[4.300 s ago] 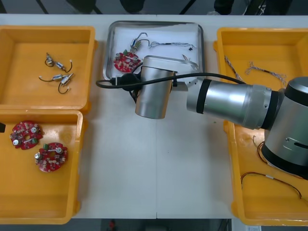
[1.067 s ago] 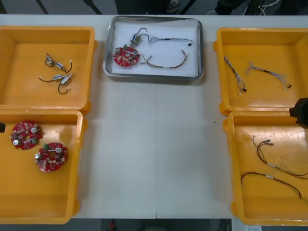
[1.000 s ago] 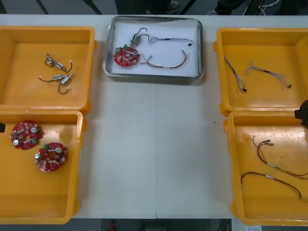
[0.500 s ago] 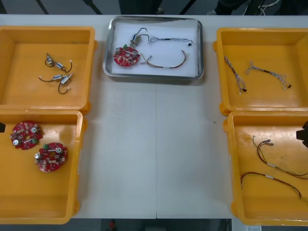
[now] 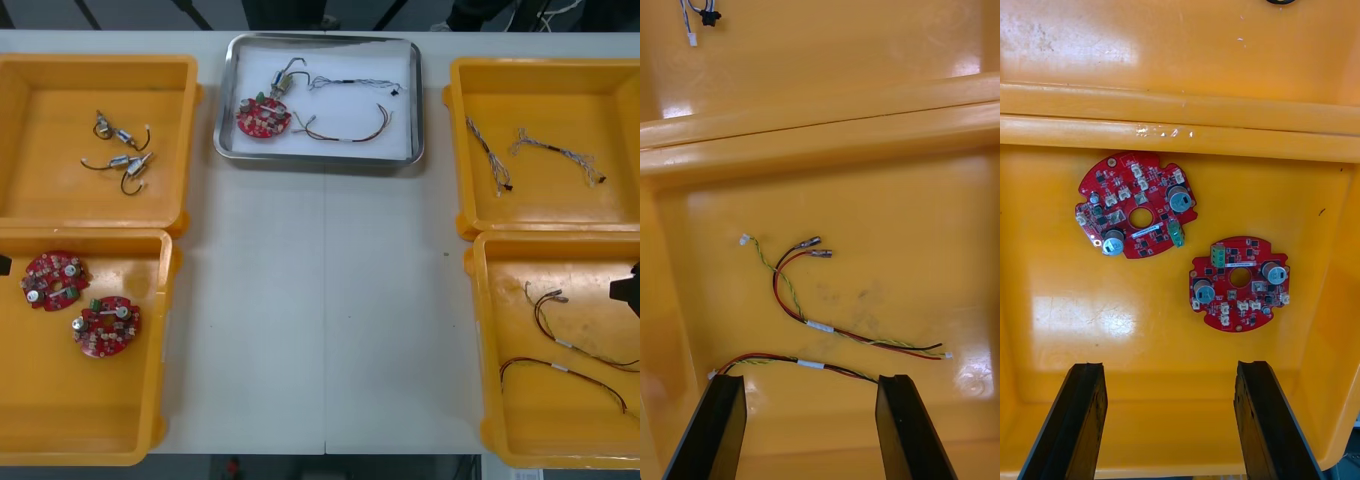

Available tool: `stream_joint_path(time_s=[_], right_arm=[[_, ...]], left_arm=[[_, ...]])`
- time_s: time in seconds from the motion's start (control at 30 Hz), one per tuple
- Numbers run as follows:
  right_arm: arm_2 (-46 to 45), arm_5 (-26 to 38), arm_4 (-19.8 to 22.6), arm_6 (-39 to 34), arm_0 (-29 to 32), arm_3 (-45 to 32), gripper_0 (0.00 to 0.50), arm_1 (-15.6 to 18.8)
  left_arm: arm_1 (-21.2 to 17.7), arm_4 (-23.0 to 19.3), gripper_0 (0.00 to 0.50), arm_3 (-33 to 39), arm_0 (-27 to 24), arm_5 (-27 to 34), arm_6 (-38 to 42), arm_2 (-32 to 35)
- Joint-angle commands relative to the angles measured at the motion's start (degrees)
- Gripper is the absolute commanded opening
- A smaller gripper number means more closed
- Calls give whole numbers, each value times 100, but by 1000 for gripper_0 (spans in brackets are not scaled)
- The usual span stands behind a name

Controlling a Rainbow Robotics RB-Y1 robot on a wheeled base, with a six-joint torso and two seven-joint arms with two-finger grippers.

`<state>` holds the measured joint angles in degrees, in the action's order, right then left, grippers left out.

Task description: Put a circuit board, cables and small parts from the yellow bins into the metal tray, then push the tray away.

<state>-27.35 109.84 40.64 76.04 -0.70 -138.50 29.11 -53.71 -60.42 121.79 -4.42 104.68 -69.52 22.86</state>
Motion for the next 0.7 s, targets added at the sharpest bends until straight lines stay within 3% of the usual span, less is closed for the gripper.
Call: stream_joint_path(time_s=[0.03, 0.7], right_arm=[[-42, 16, -29, -133, 176, -186, 500, -11], [11, 16, -56, -133, 184, -186, 498, -11]], left_arm=[[-254, -31, 500, 135, 99, -53, -563, 70], [-254, -31, 500, 135, 99, -53, -563, 70]])
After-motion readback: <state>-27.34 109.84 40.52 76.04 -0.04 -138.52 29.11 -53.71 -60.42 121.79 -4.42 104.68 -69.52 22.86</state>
